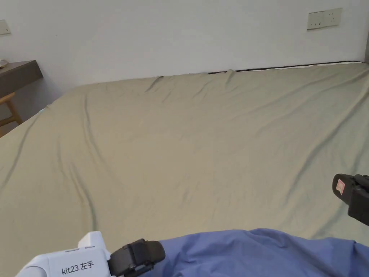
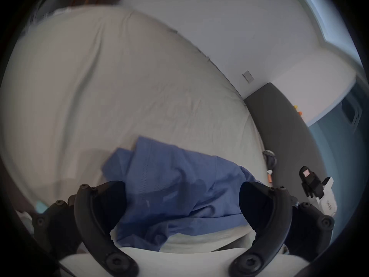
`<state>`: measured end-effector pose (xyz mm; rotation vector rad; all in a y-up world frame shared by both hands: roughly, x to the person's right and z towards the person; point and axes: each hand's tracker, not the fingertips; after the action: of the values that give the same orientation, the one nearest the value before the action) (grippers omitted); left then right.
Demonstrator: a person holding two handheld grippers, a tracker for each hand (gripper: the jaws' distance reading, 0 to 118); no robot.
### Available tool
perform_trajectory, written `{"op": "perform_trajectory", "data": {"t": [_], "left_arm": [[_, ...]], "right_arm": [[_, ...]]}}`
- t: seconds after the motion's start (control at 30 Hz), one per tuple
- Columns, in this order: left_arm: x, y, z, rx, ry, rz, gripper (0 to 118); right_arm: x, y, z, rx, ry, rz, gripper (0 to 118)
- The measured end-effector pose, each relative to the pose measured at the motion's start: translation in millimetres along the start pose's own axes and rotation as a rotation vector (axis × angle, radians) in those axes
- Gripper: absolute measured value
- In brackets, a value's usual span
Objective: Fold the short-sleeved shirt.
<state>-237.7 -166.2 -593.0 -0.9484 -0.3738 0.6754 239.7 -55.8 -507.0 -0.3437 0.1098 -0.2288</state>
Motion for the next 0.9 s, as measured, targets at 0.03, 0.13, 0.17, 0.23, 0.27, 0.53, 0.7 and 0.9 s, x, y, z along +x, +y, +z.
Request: {"op": "perform_trajectory", "data": {"t": [0.03,0.13,0.17,0.23,0.27,0.53,0.7,0.9], "left_arm": [[-3,3,-8,-0.016,0.018,-0.012,111],[-7,7,-19,-0.026,0.056,-0.042,112],[-8,9,-21,-0.029,0.044,-0.048,113],[-5,10,-21,-0.038,0.041,-0.079,113],[-5,12,-23,-0.050,0.045,-0.085,112],[30,14,-29,-0.033,0.087,-0.128,12],[113,8,-7,0.071,-0.101,-0.252,12],[202,-33,-90,-0.140,-0.248,-0.387,12]], "right_arm": [[2,1,-1,-0.004,0.021,-0.014,0],[2,3,-4,-0.014,0.051,-0.030,0],[3,2,-2,-0.011,0.054,-0.031,0],[5,2,-1,-0.014,0.058,-0.052,0],[6,2,-2,-0.017,0.062,-0.060,0],[23,0,13,-0.023,0.035,-0.099,0],[35,0,26,-0.011,-0.015,-0.105,0],[47,-9,39,-0.015,-0.043,-0.144,0]]}}
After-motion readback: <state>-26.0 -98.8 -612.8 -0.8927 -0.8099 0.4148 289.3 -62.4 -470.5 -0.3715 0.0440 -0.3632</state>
